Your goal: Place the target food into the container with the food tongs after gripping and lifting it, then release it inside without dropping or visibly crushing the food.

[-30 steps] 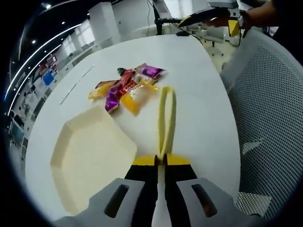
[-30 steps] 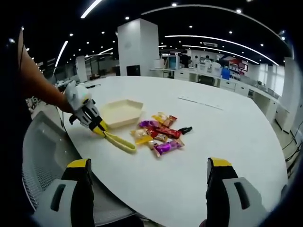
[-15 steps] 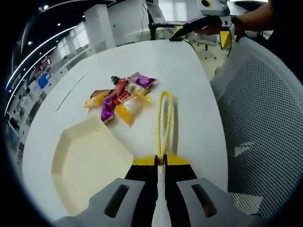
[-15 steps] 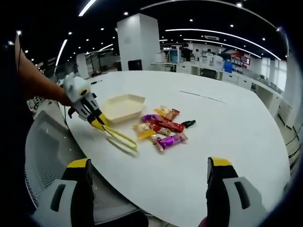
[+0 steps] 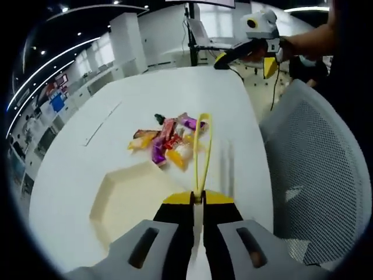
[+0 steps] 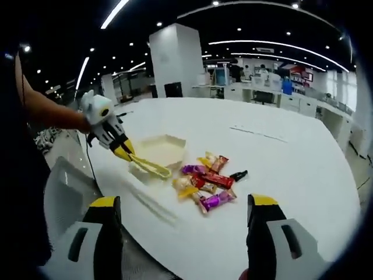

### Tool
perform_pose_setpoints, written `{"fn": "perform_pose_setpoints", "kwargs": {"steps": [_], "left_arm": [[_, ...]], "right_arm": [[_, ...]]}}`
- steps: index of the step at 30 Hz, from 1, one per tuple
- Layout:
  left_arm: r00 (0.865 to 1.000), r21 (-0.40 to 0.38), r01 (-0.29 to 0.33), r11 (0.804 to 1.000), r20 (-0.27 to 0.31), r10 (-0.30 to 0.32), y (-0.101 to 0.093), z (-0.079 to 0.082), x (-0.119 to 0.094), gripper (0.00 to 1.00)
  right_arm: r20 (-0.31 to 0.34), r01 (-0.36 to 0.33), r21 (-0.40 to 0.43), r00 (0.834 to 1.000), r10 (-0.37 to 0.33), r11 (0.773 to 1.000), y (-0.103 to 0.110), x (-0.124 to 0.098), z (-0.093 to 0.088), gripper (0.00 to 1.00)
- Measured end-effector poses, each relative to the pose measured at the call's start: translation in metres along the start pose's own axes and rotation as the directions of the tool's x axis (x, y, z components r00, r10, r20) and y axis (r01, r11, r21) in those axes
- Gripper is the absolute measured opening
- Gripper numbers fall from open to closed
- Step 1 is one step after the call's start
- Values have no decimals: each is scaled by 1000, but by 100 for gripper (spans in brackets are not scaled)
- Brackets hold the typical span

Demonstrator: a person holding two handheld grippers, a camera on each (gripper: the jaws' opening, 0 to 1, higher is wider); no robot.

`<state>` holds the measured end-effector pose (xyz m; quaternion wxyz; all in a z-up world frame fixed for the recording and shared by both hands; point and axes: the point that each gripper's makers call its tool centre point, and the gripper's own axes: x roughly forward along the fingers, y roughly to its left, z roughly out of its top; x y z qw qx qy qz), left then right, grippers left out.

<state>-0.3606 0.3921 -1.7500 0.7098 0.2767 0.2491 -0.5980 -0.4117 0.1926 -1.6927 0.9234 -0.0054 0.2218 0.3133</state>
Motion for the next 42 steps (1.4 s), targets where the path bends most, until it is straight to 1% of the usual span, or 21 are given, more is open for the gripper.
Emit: {"fn": "perform_pose_setpoints", "kwargs": {"steps": [2, 3, 5, 8, 10, 12, 15, 16, 18, 19, 20, 22, 25, 27, 28, 31, 33, 36, 37, 40, 42], "left_arm": [[1000, -2, -10, 1000, 13, 10, 6, 6, -11, 0], [1000, -2, -13, 1000, 17, 13, 9, 9, -16, 0], [999, -1, -21, 1000, 28, 21, 14, 15, -28, 0], [999, -12, -25, 1000, 47, 25, 23, 26, -48, 0], [998, -16, -26, 1000, 56, 27, 27, 33, -58, 0], [997, -17, -27, 999, 70, 28, 30, 42, -70, 0], [994, -7, -40, 999, 103, 41, 37, 57, -87, 0], [993, -5, -42, 999, 108, 42, 39, 61, -91, 0], [990, -4, -41, 999, 134, 41, 39, 73, -102, 0], [989, -5, -39, 999, 142, 39, 39, 78, -106, 0], [988, -14, -32, 999, 151, 34, 39, 84, -111, 0], [985, -17, -23, 1000, 169, 26, 40, 91, -118, 0], [980, -20, -20, 1000, 197, 23, 43, 101, -129, 0], [979, -12, -22, 1000, 202, 24, 43, 108, -136, 0], [979, -7, -19, 1000, 204, 20, 43, 110, -139, 0], [975, -7, 7, 1000, 223, -6, 40, 120, -150, 0], [974, -8, 22, 1000, 227, -19, 38, 125, -155, 0], [969, -3, 44, 999, 244, -42, 34, 137, -161, 0], [967, 1, 48, 999, 250, -46, 33, 141, -163, 0], [958, 15, 64, 998, 279, -66, 31, 158, -170, 0], [954, 20, 71, 997, 292, -73, 31, 166, -173, 0]], "right_arm": [[8, -16, -4, 1000, 16, 1000, 1, 1, 8, 97], [19, -55, -5, 998, 55, 998, 5, 2, 14, 100], [24, -62, -17, 998, 62, 998, 6, 3, 23, 99], [49, -83, -35, 995, 85, 996, 9, 4, 41, 85], [86, -113, -31, 990, 115, 993, 11, 5, 58, 87], [93, -116, -43, 988, 119, 992, 10, 8, 70, 90], [101, -141, -83, 984, 149, 986, 13, 12, 84, 91], [111, -158, -90, 980, 168, 983, 16, 13, 92, 91], [113, -195, -96, 972, 205, 976, 22, 14, 101, 87], [133, -211, -116, 965, 225, 971, 25, 16, 111, 86], [129, -227, -126, 961, 243, 966, 28, 16, 114, 84], [129, -252, -153, 954, 272, 956, 33, 18, 125, 79], [127, -293, -173, 940, 316, 940, 41, 22, 140, 66], [134, -295, -186, 937, 322, 937, 44, 23, 147, 66], [139, -313, -194, 929, 342, 930, 48, 23, 153, 66], [155, -327, -214, 919, 362, 921, 53, 22, 168, 66], [160, -352, -227, 906, 391, 908, 60, 21, 179, 66], [174, -405, -244, 875, 451, 881, 75, 17, 196, 67], [168, -413, -247, 873, 458, 877, 79, 17, 199, 66], [173, -446, -269, 850, 498, 854, 92, 18, 211, 64], [165, -459, -274, 843, 512, 845, 96, 20, 212, 61]]}}
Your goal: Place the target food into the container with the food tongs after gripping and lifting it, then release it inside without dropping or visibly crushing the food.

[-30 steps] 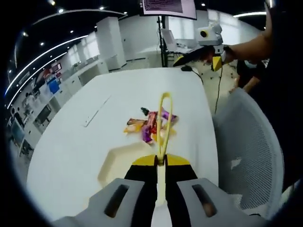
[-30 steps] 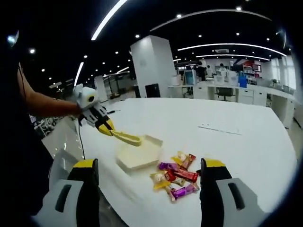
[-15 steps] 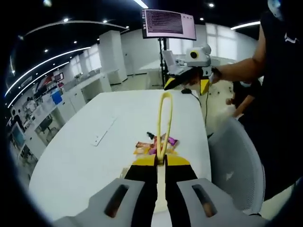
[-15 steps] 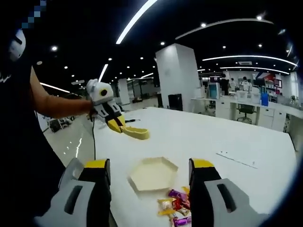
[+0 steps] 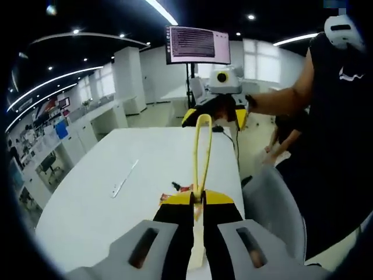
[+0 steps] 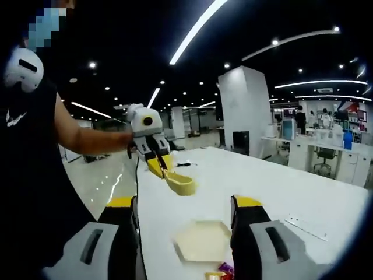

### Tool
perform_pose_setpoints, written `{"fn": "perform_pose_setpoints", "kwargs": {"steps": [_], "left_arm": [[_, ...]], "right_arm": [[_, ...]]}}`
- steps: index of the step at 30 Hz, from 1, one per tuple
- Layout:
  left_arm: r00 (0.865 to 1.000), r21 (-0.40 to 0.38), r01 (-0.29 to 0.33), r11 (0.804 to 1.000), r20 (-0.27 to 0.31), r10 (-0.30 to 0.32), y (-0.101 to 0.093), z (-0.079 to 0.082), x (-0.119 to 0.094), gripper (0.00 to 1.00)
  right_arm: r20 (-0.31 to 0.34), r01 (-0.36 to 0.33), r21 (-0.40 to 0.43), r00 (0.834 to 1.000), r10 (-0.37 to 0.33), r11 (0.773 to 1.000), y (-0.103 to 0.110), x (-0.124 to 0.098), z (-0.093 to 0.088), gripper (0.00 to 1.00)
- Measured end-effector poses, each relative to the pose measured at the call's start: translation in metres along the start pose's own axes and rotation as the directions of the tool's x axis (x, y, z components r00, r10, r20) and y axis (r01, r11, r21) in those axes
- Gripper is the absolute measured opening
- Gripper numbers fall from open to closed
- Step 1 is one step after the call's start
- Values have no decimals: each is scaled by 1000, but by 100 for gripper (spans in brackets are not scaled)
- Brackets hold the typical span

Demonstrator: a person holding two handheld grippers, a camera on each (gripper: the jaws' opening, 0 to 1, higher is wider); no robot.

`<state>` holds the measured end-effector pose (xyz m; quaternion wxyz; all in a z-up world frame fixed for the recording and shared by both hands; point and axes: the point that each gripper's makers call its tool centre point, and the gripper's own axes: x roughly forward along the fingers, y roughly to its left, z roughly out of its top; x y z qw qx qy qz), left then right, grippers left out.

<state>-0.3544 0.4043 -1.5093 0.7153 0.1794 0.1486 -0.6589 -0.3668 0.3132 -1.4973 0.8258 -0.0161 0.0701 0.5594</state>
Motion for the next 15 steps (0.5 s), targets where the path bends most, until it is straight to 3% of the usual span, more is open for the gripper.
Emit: {"fn": "perform_pose_setpoints", "kwargs": {"steps": [7, 15], "left_arm": [[999, 10, 40, 999, 18, -40, -6, 15, 4, 0], [997, -1, 77, 997, 29, -77, -15, 18, 11, 0]], "right_arm": [[23, -54, -22, 998, 54, 998, 12, 15, 10, 54], [40, -121, -3, 992, 121, 993, 23, 26, 14, 47]]}}
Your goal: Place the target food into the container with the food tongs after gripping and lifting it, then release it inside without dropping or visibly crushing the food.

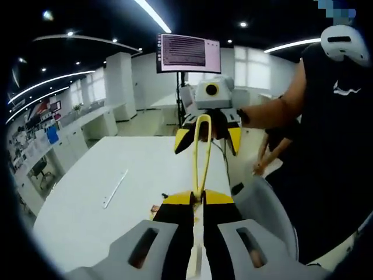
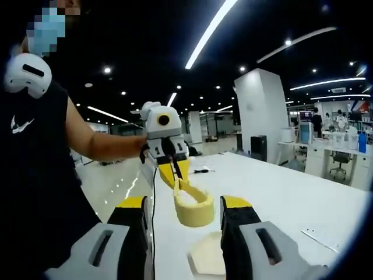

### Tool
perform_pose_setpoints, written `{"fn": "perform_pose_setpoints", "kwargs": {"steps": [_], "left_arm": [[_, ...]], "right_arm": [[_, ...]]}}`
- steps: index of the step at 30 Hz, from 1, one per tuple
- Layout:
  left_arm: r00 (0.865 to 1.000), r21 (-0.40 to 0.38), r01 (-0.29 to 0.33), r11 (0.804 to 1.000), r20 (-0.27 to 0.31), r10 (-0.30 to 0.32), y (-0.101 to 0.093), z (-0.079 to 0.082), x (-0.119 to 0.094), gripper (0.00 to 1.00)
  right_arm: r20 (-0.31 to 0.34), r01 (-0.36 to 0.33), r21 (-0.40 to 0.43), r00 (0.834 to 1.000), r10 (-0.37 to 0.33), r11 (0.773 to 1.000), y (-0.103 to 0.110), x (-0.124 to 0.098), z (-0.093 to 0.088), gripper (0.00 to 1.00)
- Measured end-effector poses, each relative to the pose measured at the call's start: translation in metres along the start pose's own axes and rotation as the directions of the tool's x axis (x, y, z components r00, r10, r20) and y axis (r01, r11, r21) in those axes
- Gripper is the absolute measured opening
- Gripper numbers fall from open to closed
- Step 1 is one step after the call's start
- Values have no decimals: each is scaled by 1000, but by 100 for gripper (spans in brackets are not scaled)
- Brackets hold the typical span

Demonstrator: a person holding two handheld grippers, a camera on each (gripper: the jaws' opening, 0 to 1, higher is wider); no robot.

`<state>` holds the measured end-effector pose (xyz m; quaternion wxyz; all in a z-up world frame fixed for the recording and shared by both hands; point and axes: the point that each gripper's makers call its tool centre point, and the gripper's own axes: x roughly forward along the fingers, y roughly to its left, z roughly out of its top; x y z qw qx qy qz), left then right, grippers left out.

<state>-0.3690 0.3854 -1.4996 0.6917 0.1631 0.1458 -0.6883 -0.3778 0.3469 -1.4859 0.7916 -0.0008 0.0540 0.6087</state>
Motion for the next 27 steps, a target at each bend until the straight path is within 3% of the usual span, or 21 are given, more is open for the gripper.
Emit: {"fn": "perform_pose_setpoints", "kwargs": {"steps": [6, 11, 27], "left_arm": [[1000, 1, 25, 1000, -4, -25, -7, 2, 4, 0], [999, -9, 43, 999, 9, -43, -9, 5, 6, 0], [998, -42, 56, 998, 24, -55, -18, 12, 15, 0]], "right_arm": [[-12, -26, -5, 1000, 25, 1000, 6, 9, -4, 43], [6, -54, -5, 999, 54, 999, 12, 12, -2, 26], [48, -76, 24, 996, 75, 997, 16, 23, 4, 19]]}}
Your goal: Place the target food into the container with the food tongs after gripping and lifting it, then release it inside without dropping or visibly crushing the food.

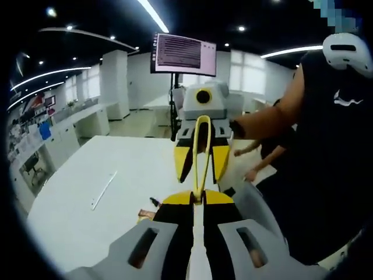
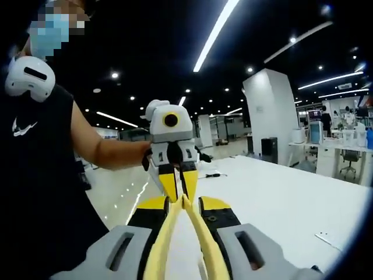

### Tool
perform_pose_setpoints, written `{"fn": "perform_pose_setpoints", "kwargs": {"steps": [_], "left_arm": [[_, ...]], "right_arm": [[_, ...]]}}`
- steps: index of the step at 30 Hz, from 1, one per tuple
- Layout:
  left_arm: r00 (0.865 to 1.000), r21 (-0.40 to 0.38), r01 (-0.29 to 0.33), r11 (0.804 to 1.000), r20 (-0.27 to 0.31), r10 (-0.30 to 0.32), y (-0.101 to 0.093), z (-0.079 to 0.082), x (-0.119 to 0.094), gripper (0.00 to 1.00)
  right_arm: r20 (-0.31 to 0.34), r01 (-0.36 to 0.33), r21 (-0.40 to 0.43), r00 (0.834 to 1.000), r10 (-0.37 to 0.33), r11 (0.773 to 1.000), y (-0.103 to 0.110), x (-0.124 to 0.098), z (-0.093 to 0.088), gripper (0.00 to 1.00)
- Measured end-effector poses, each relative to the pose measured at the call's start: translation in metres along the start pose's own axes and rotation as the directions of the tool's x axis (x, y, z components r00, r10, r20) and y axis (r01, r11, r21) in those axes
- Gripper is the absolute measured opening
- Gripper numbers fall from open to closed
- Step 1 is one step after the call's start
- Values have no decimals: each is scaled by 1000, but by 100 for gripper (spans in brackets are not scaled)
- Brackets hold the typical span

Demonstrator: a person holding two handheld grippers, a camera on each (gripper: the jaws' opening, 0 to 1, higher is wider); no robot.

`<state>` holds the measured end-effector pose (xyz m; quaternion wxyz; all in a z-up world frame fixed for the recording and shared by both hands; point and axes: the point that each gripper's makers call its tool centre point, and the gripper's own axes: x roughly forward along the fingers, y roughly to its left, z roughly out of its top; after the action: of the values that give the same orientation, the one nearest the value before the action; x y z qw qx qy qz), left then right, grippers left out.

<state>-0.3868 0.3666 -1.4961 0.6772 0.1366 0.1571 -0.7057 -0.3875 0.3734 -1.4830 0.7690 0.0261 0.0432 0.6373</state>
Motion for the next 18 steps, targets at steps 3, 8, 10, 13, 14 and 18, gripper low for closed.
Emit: {"fn": "perform_pose_setpoints", "kwargs": {"steps": [3, 8, 10, 13, 14, 18], "left_arm": [[1000, -6, -1, 1000, 8, 1, 0, 1, 0, 0], [1000, -11, -9, 1000, 28, 9, -1, 5, -2, 0], [999, -9, -18, 1000, 46, 18, 0, 8, -3, 0], [998, -22, -12, 1000, 58, 13, -2, 9, -4, 0], [998, -17, -21, 1000, 58, 22, -2, 10, -4, 0], [999, -17, -19, 1000, 48, 20, -4, 9, -2, 0]], "right_arm": [[13, -3, 4, 1000, 3, 1000, 0, 0, 2, 19], [11, -7, -16, 1000, 7, 1000, 0, 0, 4, 19], [4, -6, -17, 1000, 6, 1000, 0, 1, 4, 19], [16, -19, -11, 1000, 19, 1000, 2, 0, 6, 19], [13, -17, -23, 1000, 18, 1000, 2, 0, 6, 18], [-7, -35, 8, 999, 35, 999, 5, 0, 5, 18]]}}
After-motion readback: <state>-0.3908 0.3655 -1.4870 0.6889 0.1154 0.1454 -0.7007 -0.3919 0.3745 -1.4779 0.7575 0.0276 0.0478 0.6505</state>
